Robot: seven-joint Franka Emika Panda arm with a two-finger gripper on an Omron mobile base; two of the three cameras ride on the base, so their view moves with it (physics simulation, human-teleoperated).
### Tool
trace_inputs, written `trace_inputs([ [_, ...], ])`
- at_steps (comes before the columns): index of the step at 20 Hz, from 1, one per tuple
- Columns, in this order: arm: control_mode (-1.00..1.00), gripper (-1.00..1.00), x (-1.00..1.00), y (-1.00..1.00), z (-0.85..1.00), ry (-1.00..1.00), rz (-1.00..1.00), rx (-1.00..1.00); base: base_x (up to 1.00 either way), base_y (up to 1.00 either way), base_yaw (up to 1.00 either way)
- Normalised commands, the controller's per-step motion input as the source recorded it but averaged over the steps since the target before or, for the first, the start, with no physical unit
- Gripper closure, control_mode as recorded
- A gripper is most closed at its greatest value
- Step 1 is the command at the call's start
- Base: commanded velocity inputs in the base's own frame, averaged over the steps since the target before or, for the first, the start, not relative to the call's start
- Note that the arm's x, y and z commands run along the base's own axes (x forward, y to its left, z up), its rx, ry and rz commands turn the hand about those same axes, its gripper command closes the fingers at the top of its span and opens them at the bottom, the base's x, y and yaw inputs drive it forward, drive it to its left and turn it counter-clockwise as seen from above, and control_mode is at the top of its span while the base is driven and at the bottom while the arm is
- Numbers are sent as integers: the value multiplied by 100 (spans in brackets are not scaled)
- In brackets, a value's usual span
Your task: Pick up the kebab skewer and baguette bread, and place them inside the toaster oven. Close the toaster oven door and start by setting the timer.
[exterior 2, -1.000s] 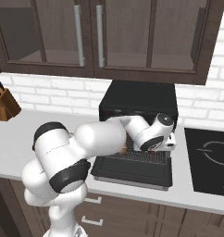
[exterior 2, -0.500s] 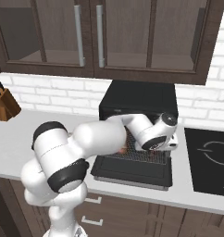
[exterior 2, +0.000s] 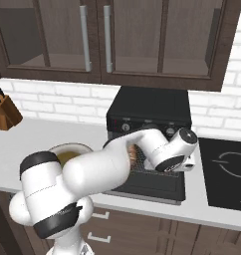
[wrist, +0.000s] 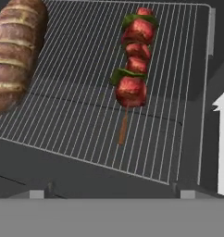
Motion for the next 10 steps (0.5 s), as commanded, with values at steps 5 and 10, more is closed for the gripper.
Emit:
trace_inputs([
  [5,-100,-100,-15,62,-33,13,-18,-3,0,0,0],
  [10,-100,-100,0,12,-30,19,-17,-6,0,0,0],
])
